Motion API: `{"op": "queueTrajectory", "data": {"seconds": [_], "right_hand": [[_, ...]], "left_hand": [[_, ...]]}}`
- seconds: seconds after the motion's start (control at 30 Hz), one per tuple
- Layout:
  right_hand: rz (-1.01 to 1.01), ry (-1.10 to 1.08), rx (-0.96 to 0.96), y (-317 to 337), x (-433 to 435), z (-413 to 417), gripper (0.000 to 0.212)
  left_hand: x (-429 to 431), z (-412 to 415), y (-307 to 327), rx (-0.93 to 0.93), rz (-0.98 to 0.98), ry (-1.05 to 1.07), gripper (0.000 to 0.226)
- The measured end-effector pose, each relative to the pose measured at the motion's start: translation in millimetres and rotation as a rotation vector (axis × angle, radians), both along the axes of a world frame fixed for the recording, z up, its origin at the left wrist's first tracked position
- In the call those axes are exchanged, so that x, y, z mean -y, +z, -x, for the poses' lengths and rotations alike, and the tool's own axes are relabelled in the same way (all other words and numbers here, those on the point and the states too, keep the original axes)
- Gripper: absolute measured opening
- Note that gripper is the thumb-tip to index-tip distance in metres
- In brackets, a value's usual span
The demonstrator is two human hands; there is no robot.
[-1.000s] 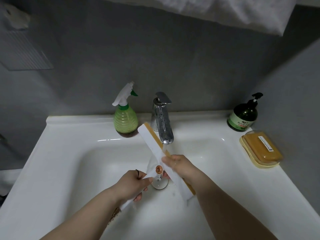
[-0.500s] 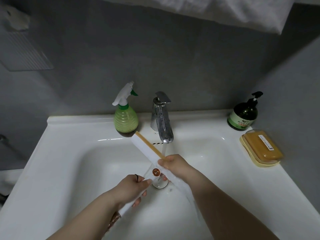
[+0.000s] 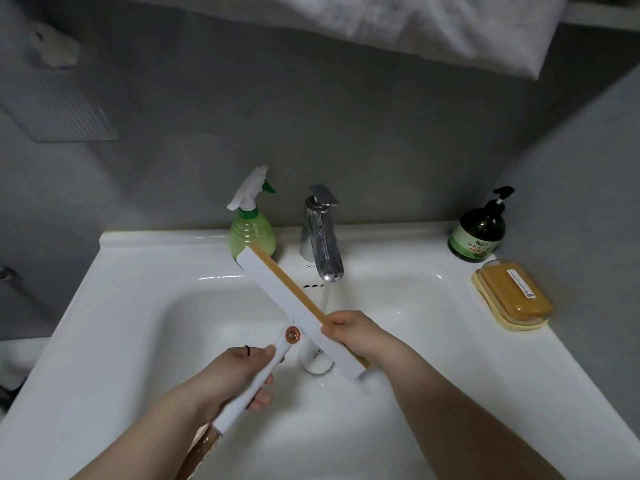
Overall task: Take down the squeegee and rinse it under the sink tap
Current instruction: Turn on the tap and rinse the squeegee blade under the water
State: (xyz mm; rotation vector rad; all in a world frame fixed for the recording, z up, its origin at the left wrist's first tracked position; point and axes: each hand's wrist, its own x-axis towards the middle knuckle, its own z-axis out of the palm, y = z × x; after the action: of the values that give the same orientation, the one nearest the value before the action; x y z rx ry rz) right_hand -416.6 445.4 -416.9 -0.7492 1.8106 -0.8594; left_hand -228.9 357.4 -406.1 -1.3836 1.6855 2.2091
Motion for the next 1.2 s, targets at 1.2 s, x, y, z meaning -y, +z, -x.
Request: {"op": "queueTrajectory", "data": {"seconds": [1.2], "right_hand": [[0.010,-0.250,0.232,7.7,-9.7,18.9,0.026]], "left_hand": [[4.1,34.4,-16.1,0.066,0.580,-0.218,0.026]]}}
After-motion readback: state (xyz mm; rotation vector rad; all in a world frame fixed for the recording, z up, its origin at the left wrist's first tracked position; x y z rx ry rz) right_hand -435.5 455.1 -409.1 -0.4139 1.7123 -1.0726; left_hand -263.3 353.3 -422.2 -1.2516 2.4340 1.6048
